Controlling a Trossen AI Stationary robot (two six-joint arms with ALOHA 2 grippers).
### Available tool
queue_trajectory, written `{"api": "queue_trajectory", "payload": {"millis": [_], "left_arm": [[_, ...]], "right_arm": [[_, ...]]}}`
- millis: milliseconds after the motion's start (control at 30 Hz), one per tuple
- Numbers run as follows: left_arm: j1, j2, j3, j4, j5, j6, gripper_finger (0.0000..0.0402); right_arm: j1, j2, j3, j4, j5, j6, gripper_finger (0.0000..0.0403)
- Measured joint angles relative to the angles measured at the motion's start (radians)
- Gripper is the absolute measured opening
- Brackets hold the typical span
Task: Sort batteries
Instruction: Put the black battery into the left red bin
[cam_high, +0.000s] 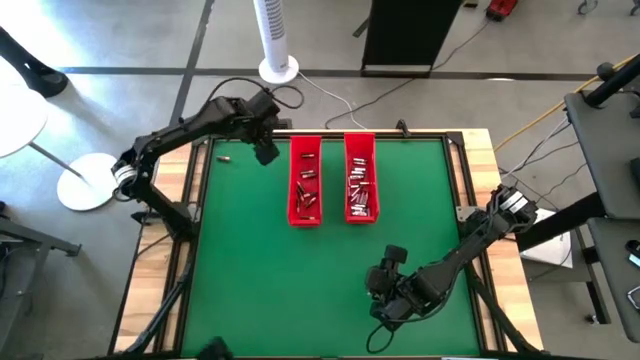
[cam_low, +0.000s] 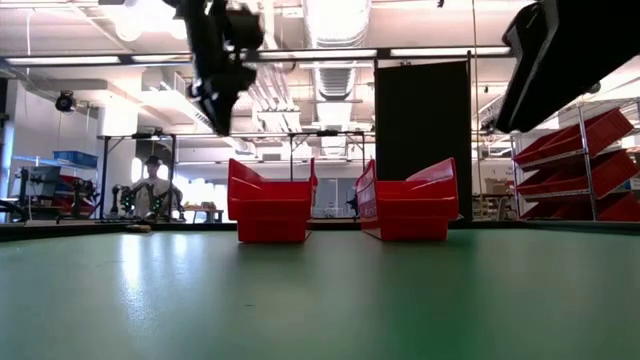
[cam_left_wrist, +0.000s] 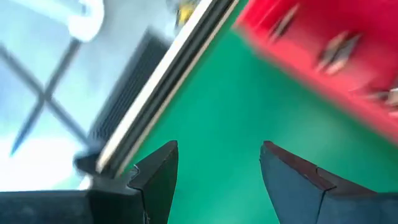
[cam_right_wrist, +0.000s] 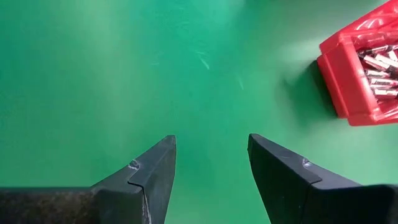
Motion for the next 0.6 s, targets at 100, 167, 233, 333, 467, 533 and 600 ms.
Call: {"api": "queue_trajectory", "payload": {"millis": [100, 167, 233, 333, 467, 533, 600], "left_arm": [[0.068, 0.012, -0.054, -0.031, -0.011, -0.034, 0.0206], [0.118, 0.016, -0.102, -0.029, -0.011, -0.042, 0.0206], [0.164, 0.027, -0.153, -0.014, -0.012, -0.043, 0.0206], [0.229, 0.051, -0.224, 0.012, -0.012, -0.037, 0.0206], [0.301, 0.100, -0.281, 0.026, -0.012, -0.039, 0.0206], [0.334, 0.131, -0.287, 0.030, -0.013, -0.051, 0.0206], [0.363, 0.162, -0.287, 0.050, -0.013, -0.056, 0.0206]], "right_arm": [[0.019, 0.000, -0.001, 0.001, 0.002, 0.022, 0.0194], [0.032, 0.001, -0.001, 0.001, 0.002, 0.036, 0.0194], [0.046, 0.002, -0.001, 0.001, 0.002, 0.046, 0.0194], [0.057, 0.002, -0.002, 0.001, 0.002, 0.063, 0.0194], [0.060, 0.003, -0.002, 0.001, 0.007, 0.067, 0.0194], [0.060, 0.003, -0.003, 0.002, 0.008, 0.067, 0.0194], [0.060, 0.003, -0.003, 0.002, 0.010, 0.067, 0.0194]]}}
